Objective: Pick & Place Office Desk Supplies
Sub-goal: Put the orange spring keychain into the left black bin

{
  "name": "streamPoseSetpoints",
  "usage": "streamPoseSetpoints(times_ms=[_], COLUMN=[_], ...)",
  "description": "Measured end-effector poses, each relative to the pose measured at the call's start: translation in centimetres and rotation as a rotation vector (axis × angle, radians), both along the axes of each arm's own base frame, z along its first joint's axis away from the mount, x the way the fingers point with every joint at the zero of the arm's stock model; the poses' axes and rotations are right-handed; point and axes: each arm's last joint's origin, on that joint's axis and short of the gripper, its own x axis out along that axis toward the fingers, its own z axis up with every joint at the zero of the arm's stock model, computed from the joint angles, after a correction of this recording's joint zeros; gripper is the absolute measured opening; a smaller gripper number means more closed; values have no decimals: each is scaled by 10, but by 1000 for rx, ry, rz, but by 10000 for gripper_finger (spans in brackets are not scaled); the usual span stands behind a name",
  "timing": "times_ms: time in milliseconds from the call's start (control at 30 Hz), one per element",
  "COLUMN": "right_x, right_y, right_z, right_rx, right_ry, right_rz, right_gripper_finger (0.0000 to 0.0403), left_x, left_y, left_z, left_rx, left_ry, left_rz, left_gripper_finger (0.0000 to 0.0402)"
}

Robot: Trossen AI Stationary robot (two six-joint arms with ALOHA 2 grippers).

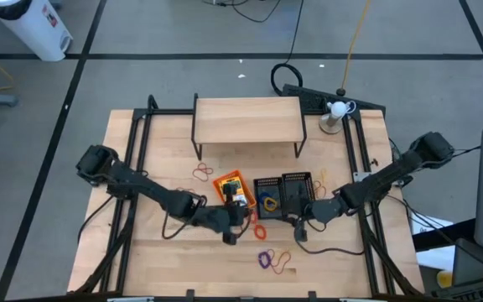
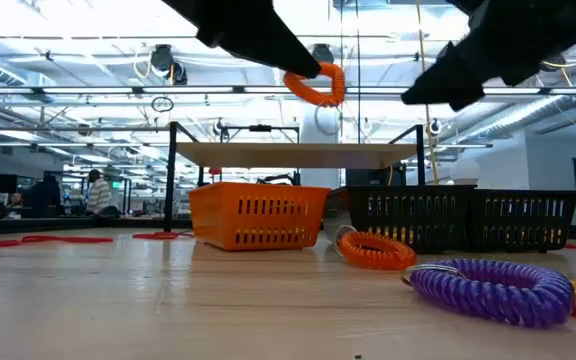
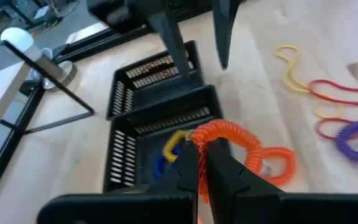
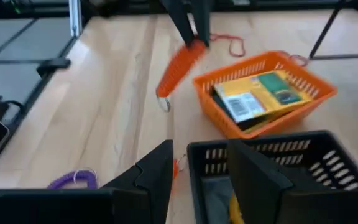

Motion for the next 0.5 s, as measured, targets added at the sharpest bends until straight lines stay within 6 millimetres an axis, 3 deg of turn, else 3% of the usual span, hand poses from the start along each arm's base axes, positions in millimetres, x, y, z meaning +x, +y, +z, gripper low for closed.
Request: streamPoseSetpoints(times_ms=[167,500], right_x=[-12,-29], right_y=[-7,-27], right_z=[20,31], right_rx=[-7,-6], right_ry=[-103,-183], right_rz=[21,-19], right_gripper_finger=[139,139], left_x=[11,35], left_y=[24,67], left_z=[2,-2], left_rx=[-5,-95], left_ry=[-21,-78], left_rz=[18,-110], left_gripper_finger=[6,6])
